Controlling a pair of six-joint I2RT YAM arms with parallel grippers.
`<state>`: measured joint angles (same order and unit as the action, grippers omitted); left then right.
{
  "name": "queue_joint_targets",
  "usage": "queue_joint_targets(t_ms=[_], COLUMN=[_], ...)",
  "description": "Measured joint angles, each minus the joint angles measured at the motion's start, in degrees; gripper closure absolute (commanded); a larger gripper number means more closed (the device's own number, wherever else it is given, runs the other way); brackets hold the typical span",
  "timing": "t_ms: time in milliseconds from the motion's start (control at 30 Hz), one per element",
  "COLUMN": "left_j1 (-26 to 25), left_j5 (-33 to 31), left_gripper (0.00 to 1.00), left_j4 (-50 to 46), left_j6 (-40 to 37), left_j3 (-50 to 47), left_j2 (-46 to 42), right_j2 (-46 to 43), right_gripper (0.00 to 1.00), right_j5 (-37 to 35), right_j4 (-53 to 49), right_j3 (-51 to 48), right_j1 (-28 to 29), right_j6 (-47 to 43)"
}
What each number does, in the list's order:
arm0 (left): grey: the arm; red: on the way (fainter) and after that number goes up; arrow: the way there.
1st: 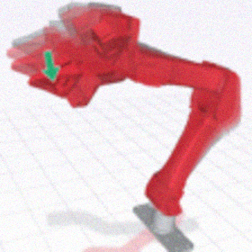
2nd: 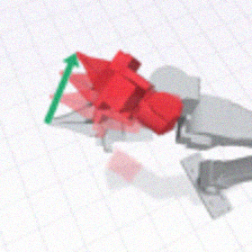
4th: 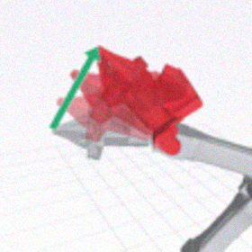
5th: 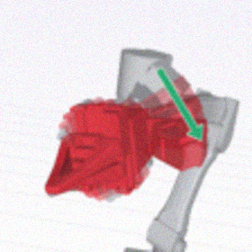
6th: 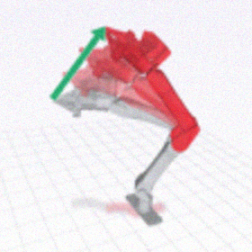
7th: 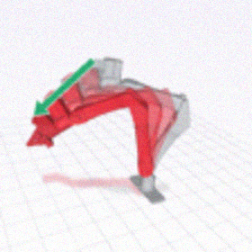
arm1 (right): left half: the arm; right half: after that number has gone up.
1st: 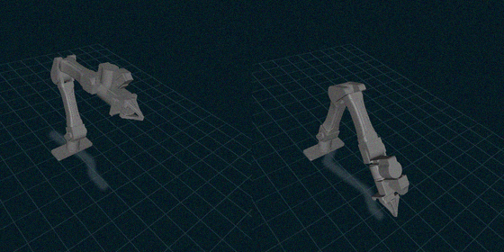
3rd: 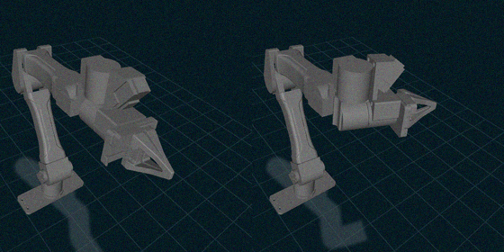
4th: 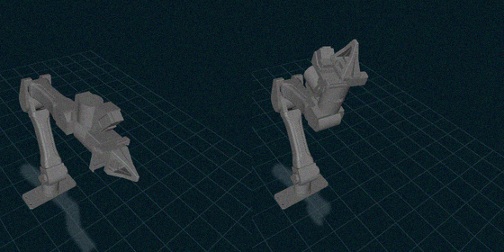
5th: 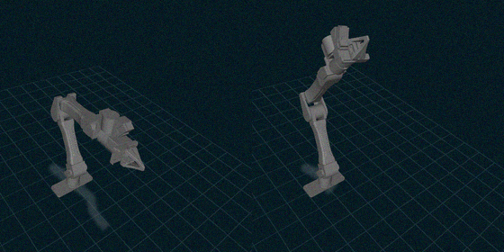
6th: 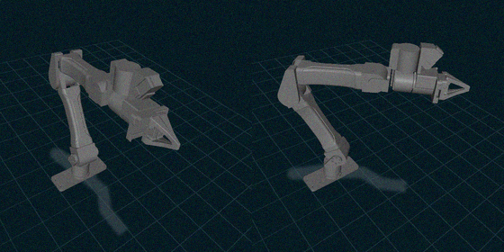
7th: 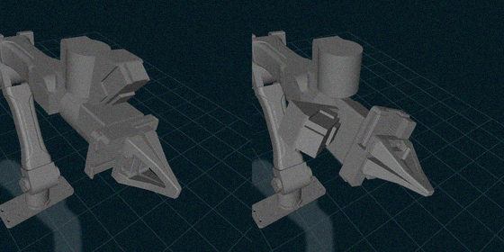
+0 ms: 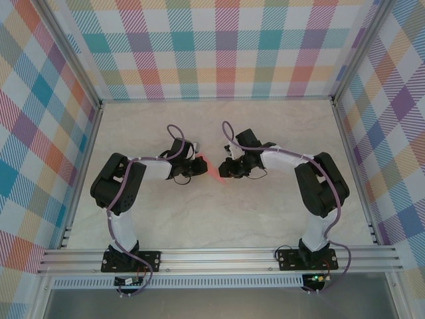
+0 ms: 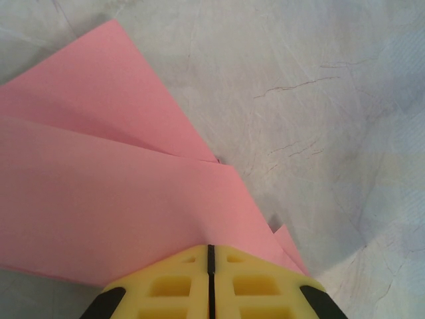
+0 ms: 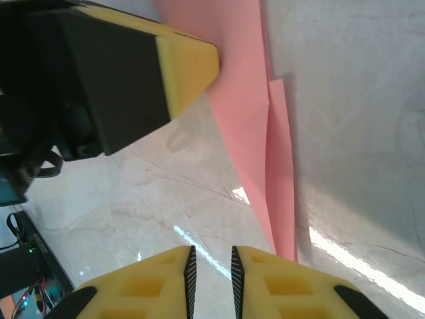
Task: Fold a paper plane with a square sheet of paper (pick it up from the middle)
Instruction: Fold the wing for the fifth time at the center of the table.
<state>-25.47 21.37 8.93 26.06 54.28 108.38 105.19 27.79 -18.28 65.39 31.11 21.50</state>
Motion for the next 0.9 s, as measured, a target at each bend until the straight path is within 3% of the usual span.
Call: queue_joint_targets(t_ms=[633, 900], left_j1=[-0.3, -0.3], left_j5=[-0.7, -0.7], left_gripper=[0.91, 0.84], left_j4=[-1.4, -1.8], left_j6=[0.1, 0.4], left_j3=[0.7, 0.7], left_j2=[0.0, -0.4], right_j2=[11.0, 12.5], right_gripper=[0.81, 0.83], right_j5=[2.4, 2.5], right_j4=[-0.8, -0.4], right_j3=[8.0, 8.2], right_j1=[1.6, 1.3], right_j6=[-1.0, -1.0])
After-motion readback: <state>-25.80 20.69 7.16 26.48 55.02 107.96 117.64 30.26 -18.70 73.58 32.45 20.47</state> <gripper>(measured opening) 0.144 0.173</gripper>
